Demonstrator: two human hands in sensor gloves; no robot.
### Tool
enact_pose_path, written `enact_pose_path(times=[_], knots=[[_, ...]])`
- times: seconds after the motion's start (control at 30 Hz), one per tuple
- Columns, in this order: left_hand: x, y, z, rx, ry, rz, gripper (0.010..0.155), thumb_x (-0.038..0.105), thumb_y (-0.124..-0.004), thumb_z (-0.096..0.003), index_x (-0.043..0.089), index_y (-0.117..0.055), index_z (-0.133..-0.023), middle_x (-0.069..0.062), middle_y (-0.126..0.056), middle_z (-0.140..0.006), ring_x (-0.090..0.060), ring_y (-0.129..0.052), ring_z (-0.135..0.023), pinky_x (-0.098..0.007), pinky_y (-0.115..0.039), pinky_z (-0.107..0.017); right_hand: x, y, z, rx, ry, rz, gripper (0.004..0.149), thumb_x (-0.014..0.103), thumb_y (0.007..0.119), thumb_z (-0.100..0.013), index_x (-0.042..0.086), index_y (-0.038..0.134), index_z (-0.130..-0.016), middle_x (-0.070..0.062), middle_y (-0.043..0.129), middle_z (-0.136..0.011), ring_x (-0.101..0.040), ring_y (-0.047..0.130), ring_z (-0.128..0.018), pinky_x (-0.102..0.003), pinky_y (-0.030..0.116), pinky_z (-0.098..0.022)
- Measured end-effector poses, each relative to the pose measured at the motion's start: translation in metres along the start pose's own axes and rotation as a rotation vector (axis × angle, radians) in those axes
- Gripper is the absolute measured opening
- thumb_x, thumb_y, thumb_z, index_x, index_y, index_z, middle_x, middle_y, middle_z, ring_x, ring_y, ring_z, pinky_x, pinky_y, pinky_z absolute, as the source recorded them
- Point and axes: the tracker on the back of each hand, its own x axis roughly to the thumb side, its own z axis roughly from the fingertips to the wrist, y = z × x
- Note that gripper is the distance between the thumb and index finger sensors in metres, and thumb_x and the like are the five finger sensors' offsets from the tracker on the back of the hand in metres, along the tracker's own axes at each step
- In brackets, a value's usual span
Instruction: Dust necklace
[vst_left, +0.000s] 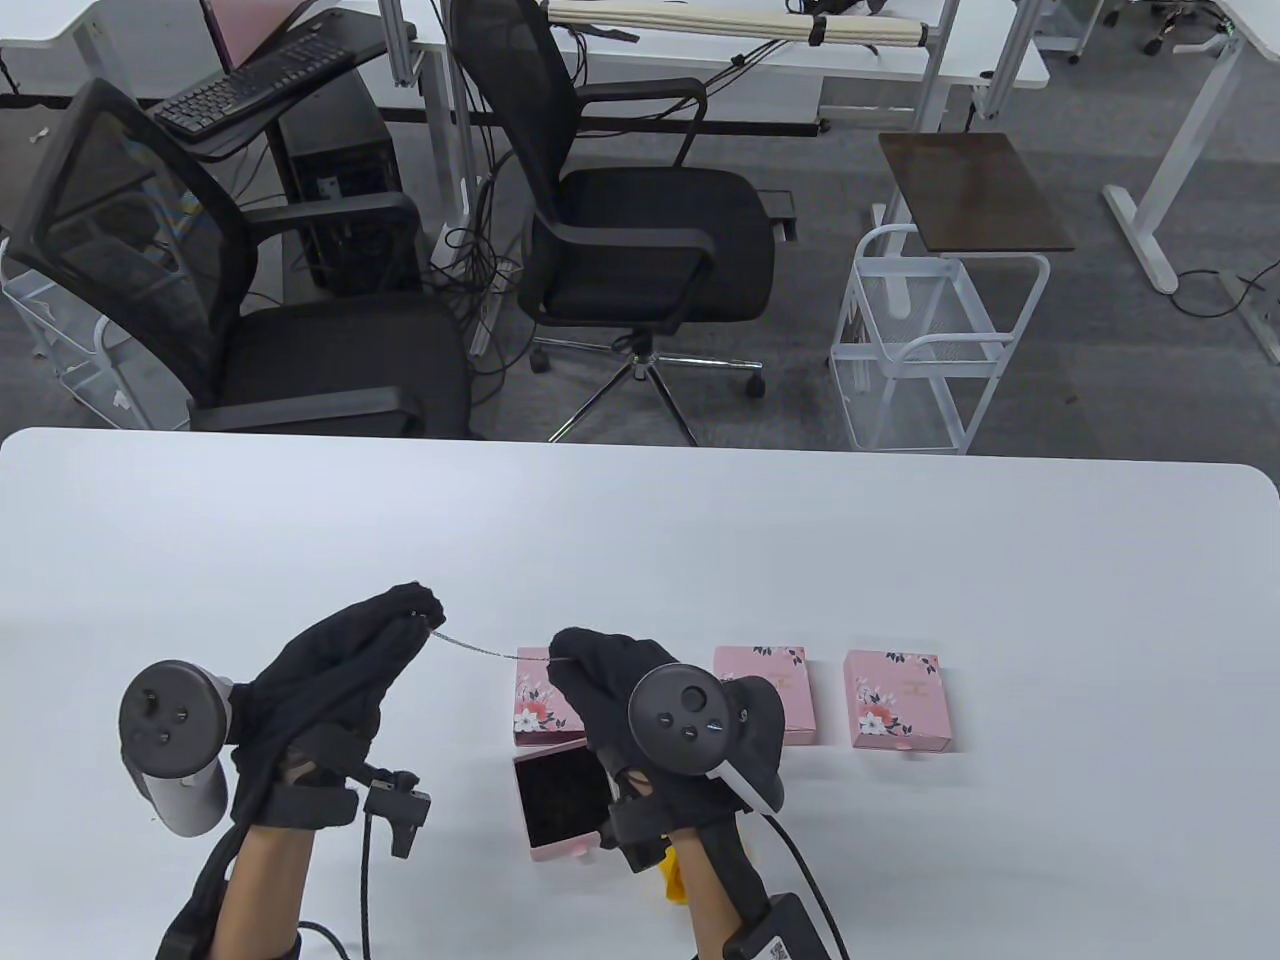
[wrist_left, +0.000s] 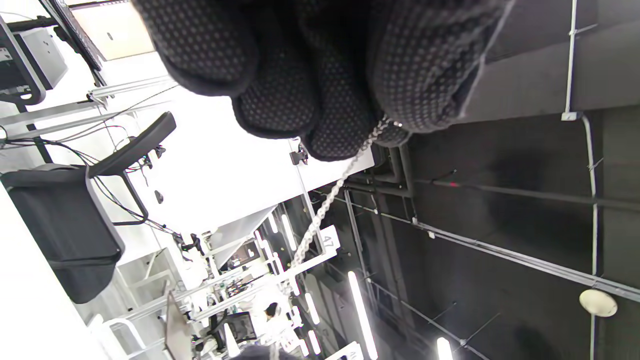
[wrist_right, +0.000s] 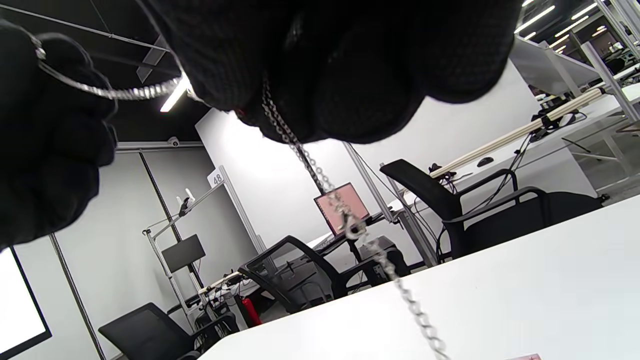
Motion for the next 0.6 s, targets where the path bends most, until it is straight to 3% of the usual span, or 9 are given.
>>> enact_pose_path(times=[0.3,0.6], knots=[[-0.014,-0.019,-0.008,-0.104,0.063,-0.182,0.035,0.04,-0.09,-0.0532,0.029,-0.094,-0.086,-0.002,-0.104,-0.082,-0.023,-0.096,-0.073,-0.044,-0.083,-0.054,0.001,-0.001,0.001,0.001,0.002,0.021,0.035,0.03,0.081,-0.062,0.012,0.081,-0.092,-0.014,0.094,-0.075,-0.034,0.094,-0.056,-0.05,0.079,-0.05],[-0.028,-0.057,-0.012,-0.315,0.118,-0.456,0.036,0.039,-0.09,-0.0538,0.027,-0.094,-0.087,-0.003,-0.104,-0.082,-0.024,-0.095,-0.073,-0.044,-0.082,-0.054,-0.006,0.014,-0.004,0.134,0.06,0.088,0.035,0.03,0.08,-0.063,0.012,0.081,-0.093,-0.015,0.093,-0.076,-0.035,0.093,-0.057,-0.05,0.078,-0.051]])
